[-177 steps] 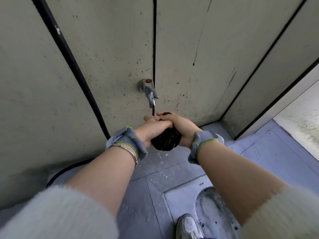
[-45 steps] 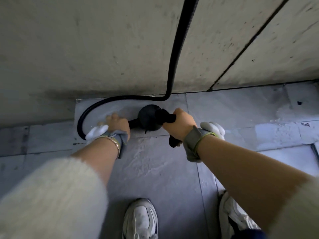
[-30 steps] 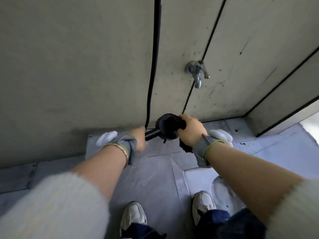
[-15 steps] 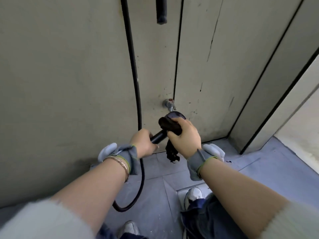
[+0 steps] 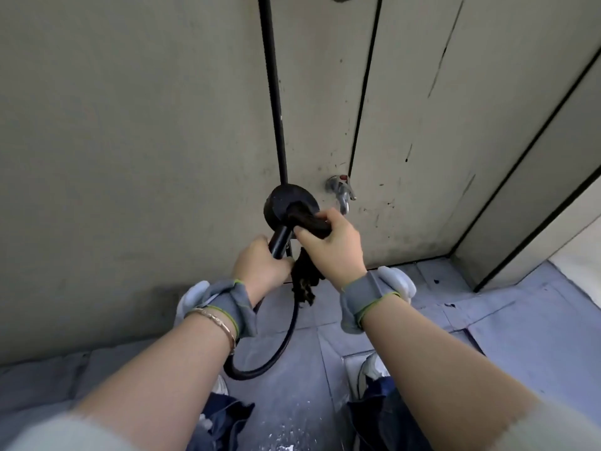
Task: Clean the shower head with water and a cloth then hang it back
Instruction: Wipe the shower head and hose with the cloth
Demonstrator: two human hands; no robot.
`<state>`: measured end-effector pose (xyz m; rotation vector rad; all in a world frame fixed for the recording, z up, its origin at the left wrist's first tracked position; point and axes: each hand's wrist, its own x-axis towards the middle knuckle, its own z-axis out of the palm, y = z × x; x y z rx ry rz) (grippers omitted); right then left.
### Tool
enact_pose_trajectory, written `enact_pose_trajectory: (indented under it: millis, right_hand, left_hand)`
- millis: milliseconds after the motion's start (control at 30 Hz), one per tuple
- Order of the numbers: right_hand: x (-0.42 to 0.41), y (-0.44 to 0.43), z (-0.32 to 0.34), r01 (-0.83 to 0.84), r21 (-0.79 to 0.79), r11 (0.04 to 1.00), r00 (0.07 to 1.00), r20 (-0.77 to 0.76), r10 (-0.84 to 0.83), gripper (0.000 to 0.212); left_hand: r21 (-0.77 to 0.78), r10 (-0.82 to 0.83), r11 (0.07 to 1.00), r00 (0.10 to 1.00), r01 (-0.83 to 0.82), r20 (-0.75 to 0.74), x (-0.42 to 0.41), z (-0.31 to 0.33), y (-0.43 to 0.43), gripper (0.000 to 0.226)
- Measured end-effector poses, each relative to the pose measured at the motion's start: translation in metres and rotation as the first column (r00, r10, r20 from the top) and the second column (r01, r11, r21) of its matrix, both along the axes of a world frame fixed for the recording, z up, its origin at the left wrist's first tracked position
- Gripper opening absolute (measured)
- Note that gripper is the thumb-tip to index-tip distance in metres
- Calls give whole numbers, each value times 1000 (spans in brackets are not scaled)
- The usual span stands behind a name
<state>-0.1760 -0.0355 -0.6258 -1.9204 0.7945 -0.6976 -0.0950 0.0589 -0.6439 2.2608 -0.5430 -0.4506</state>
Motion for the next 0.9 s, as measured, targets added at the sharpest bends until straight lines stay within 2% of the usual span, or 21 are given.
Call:
enact_pose_trajectory:
  millis: [100,200,300,367,467,533,633,700,800,900]
  right_hand:
    - [7,-16,6,129,118,985,987,76,-138,17]
    - [11,-22,15,138,174,975,978,130,-161,28]
    - [15,-12,17,15,132,991,989,146,-34,30]
    - [18,0,16,-111,47,993,988,113,105,30]
    - [24,7,13,-213,-88,973,976,27,216,32]
    - [27,1,15,-134,-64,989,990,32,136,29]
    - [28,-11,20,52,106,993,992,107,-64,21]
    - [30,-15,22,82,126,989,988,122,-98,29]
    - [27,-10,23,-20,-37,999,997,71,22,45]
    - [25,4,21,-161,-224,961,983,56,178,44]
  left_hand:
    - [-53,-31,998,999,32,11,0,2,-1,20]
    - [-145,-106,983,993,112,47,-1,6,0,28]
    - [-230,-141,963,990,138,3,0,11,0,21]
    - [-330,-131,940,984,86,-118,1,13,0,12]
    - [-367,-112,930,957,6,-268,4,14,2,17]
    - [-352,-104,936,943,-15,-317,4,15,3,23]
    - [-375,-110,925,900,-63,-421,5,18,0,33]
    - [-389,-91,910,846,-143,-525,5,19,-1,40]
    - [-418,-10,864,819,-282,-574,5,17,-4,52]
    - [-420,96,858,896,-295,-434,8,11,-3,54]
